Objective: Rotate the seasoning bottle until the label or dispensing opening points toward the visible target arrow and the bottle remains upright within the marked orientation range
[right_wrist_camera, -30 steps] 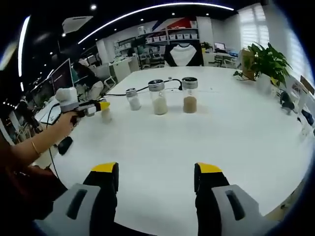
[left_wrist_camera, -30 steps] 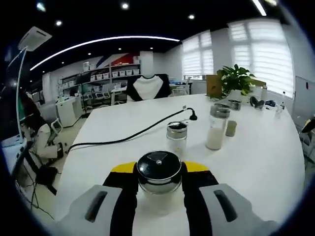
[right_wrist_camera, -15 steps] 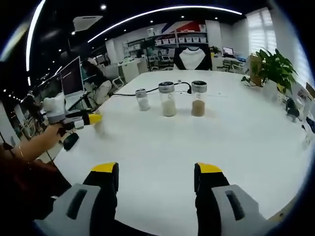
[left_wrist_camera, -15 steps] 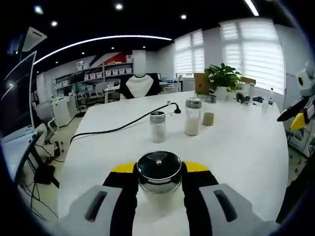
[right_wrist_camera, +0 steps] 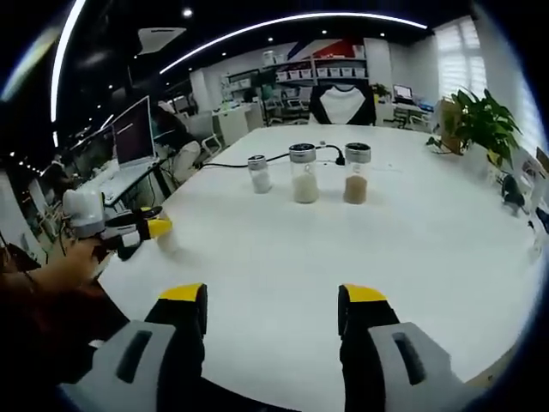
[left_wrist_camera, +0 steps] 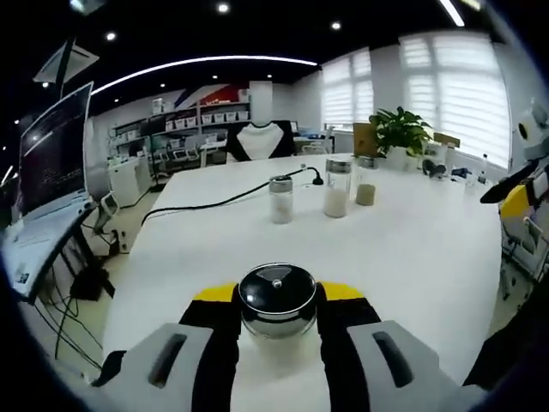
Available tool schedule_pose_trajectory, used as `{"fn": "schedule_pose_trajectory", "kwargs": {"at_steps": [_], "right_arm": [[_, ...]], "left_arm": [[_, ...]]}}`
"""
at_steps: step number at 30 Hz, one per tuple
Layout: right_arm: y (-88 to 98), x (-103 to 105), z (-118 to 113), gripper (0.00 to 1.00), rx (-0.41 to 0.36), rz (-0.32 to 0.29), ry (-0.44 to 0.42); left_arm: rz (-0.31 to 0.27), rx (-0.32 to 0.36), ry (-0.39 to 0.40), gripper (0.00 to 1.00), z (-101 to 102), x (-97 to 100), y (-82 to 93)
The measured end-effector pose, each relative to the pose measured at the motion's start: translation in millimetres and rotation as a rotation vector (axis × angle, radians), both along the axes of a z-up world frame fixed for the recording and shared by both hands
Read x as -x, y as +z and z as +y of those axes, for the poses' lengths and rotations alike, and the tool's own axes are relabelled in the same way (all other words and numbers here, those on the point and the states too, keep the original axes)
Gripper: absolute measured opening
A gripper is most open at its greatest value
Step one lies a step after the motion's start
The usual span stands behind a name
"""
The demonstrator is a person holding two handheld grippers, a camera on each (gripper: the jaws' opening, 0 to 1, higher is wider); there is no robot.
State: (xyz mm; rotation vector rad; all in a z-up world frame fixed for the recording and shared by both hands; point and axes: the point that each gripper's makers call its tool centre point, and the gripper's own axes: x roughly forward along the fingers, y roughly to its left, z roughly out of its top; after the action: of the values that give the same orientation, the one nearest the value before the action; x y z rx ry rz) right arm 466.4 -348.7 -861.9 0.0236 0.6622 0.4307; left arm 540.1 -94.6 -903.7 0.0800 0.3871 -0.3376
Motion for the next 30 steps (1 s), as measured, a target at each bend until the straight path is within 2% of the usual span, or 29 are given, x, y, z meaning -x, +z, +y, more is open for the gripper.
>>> {"fn": "schedule_pose_trajectory", "kwargs": {"at_steps": [2,13,20,30], "right_arm": [[-0.5,2,0,0.61,0.001,0.002,-0.004],[-1.4,12,-2,0.61,0.003,0.004,-0.017],[-2.7,18,1,0.61,-0.002,0.006,-0.012],[2.6,17,4,0.61,-0.017,-0.011,-0.007]], "left_arm": [[0.015,0.023,0.023,0.36,2,6.1,-6.1],[0.018,-0.003,0.066,0.36,5,27.4,-15.0],[0.008,-0.013,0.085,0.36,7,32.7,-15.6],[0.044,-0.049,0.084,0.37,5,41.2,-17.5]]}}
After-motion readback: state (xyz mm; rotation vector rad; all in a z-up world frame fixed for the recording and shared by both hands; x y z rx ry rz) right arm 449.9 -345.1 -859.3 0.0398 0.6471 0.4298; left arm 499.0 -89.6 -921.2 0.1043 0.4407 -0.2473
